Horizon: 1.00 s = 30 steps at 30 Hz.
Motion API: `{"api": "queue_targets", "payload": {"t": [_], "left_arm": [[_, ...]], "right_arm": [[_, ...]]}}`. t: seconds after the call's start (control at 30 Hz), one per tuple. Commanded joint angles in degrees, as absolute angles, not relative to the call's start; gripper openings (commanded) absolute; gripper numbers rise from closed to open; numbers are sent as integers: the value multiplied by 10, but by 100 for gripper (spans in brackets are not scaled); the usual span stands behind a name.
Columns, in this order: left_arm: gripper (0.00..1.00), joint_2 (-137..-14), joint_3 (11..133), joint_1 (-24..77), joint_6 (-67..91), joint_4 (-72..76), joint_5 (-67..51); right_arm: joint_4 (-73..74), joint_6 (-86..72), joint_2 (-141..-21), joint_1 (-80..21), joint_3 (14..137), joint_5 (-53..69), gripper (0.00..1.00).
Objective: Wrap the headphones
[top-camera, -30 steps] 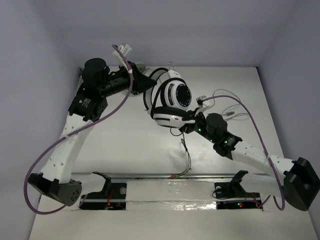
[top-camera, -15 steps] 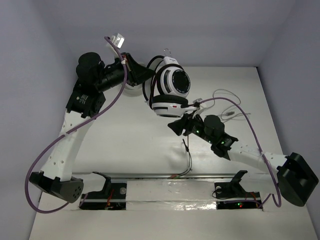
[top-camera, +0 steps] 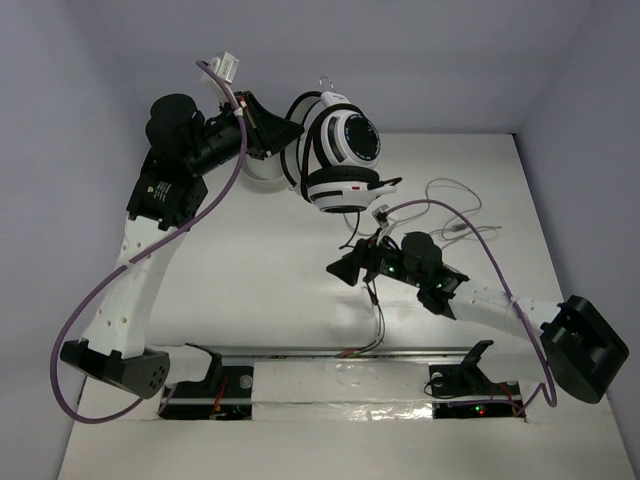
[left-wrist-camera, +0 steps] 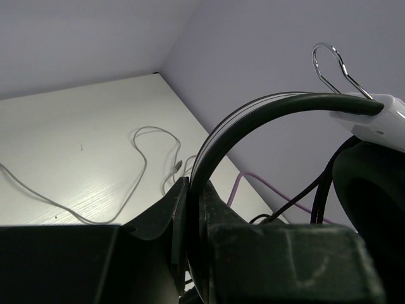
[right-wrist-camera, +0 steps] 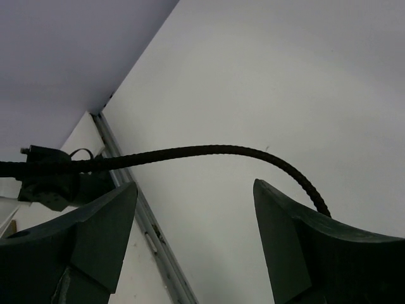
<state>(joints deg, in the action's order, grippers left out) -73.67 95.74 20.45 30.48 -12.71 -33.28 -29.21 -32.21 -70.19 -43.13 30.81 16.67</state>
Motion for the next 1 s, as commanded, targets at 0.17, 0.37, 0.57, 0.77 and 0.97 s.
{"api": "queue_targets", "payload": {"t": [0.17,0.37,0.57,0.77,0.97], "left_arm": [[0,-745,1031,195,330,-93,-318],[0,-750,1028,195,328,-95,-316],[0,-762,1045,195,313,-111,-295],[0,-771,1054,190,308,-116,-254],[0,-768,1053,190,308,-120,-247]], "right_arm": [[-342,-336,-679,-429,286,244,80],[-314,-328,-659,-429,292,260,81],[-209,-314,-594,-429,315,279,62],[-98,-306,-450,-429,319,257,0],[-62,-317,-445,-429,339,65,43]]}}
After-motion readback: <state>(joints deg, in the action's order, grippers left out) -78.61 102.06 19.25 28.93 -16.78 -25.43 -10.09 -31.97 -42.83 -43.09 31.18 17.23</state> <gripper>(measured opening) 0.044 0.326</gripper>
